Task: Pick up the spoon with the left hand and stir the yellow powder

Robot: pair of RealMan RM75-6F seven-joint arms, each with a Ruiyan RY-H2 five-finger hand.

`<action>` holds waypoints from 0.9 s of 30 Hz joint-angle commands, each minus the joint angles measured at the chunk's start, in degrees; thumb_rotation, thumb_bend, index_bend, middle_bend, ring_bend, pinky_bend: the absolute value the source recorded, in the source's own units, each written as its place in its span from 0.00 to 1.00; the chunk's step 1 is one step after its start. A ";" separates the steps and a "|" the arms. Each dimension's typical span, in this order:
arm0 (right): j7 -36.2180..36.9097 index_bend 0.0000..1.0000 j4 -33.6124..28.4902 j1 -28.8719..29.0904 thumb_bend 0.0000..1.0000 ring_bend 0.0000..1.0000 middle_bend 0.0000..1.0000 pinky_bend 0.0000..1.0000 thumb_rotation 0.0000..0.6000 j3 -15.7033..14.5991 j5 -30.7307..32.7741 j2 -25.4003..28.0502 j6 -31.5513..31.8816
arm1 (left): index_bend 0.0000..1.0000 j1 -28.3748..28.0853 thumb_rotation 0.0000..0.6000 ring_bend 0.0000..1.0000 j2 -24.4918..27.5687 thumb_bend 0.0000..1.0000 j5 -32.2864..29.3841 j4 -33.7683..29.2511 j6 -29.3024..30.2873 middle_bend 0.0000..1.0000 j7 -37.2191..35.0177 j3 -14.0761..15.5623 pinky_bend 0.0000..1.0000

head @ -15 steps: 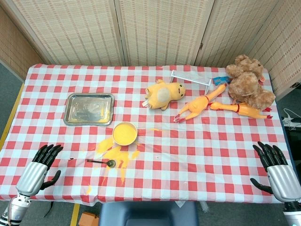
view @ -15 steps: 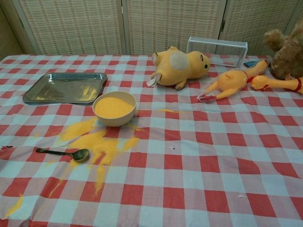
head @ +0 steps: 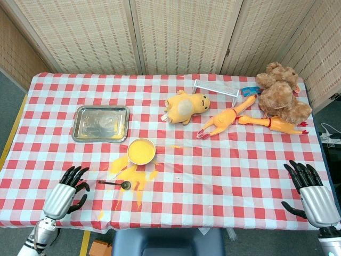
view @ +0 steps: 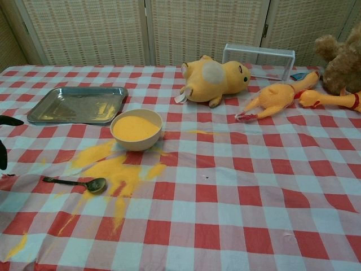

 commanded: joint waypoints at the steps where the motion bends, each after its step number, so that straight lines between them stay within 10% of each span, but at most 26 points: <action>1: -0.14 0.00 0.01 0.12 0.07 0.00 0.00 0.00 1.00 0.21 0.52 -0.10 -0.28 | 0.47 -1.76 1.00 0.00 -3.67 0.48 -2.17 1.25 -3.27 0.08 5.13 -1.49 0.01; 11: -0.59 0.00 -0.01 0.31 0.07 0.00 0.00 0.00 1.00 0.39 1.17 -0.22 -0.74 | 0.36 -3.73 1.00 0.00 -6.32 0.47 -4.31 0.25 -6.84 0.02 12.99 -2.58 0.00; 27: -1.03 0.00 -0.02 0.24 0.07 0.00 0.00 0.00 1.00 0.48 1.62 -0.32 -0.69 | 0.44 -6.95 1.00 0.00 -14.94 0.47 -3.09 6.68 -7.16 0.03 17.73 -2.94 0.00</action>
